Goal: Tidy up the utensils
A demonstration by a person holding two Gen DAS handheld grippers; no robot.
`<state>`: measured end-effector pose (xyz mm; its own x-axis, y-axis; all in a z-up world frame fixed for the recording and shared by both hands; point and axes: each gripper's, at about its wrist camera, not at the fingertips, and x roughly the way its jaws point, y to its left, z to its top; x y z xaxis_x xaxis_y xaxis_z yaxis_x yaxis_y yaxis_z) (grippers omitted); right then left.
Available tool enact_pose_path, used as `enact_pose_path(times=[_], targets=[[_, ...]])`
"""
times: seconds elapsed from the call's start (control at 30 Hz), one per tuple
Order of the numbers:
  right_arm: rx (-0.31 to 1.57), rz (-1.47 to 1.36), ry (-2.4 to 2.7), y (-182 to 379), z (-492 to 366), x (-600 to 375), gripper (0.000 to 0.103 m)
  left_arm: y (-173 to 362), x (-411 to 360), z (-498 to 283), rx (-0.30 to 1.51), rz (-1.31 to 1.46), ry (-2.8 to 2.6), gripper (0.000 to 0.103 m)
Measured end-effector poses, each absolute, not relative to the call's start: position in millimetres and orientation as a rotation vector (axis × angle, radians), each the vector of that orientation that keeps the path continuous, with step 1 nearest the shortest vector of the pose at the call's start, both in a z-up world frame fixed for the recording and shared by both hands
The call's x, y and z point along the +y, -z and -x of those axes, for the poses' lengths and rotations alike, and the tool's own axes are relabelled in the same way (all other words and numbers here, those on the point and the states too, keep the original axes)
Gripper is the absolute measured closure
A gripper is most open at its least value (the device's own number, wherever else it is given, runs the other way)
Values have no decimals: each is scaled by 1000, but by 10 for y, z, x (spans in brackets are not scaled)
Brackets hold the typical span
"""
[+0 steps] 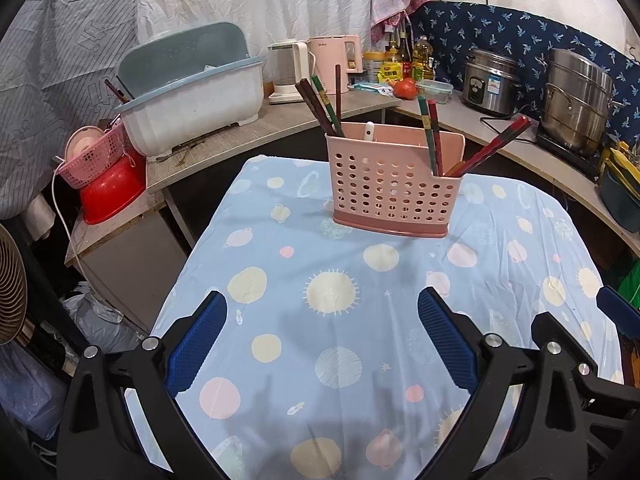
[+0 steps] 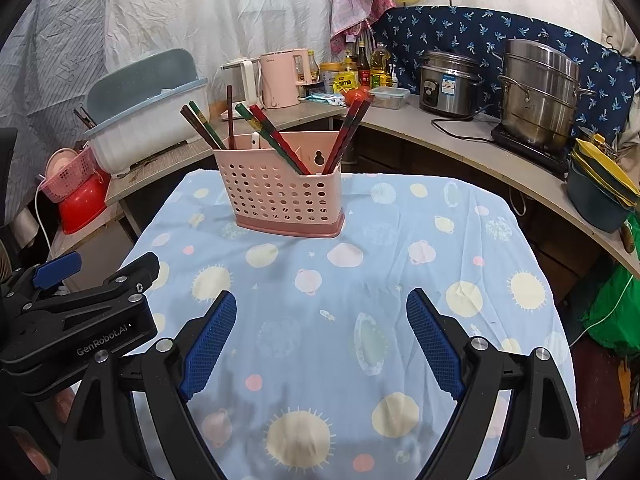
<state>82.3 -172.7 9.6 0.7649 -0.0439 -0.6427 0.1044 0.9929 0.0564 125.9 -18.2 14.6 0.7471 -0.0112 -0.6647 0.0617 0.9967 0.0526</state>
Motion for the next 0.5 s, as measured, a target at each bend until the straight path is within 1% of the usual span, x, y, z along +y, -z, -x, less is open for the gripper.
enact_pose_path(times=[0.5], targets=[[690, -80, 95, -45, -796, -1699, 19, -133, -182, -1273, 729, -70, 48, 11]])
